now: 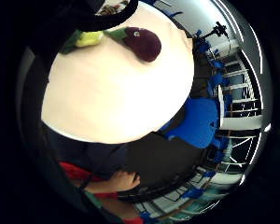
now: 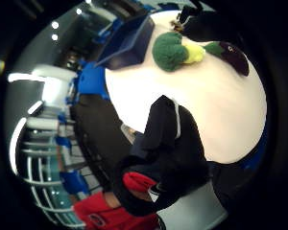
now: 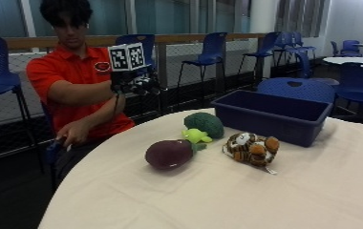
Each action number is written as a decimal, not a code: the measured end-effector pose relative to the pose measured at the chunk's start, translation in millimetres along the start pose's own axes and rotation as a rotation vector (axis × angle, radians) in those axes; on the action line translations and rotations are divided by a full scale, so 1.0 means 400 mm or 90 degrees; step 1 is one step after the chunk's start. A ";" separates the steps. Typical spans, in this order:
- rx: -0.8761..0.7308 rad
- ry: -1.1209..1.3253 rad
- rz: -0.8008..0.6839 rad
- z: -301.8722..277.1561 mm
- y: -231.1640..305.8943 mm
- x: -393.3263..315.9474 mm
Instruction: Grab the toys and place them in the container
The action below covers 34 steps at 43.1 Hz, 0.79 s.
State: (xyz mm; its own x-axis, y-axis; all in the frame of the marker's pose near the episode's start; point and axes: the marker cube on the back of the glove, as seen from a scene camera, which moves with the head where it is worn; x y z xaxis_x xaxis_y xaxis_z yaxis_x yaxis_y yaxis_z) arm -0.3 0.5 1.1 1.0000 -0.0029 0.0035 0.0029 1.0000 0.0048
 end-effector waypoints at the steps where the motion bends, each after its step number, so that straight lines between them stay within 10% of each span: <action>1: 0.001 -0.001 0.000 0.001 0.000 0.001; 34: -0.008 -0.034 -0.006 0.136 -0.194 0.059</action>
State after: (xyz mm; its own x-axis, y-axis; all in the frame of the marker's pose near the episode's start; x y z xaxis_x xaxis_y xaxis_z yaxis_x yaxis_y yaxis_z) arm 22.9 -77.4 55.1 0.9984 -0.0117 0.0562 0.0122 0.9999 -0.0077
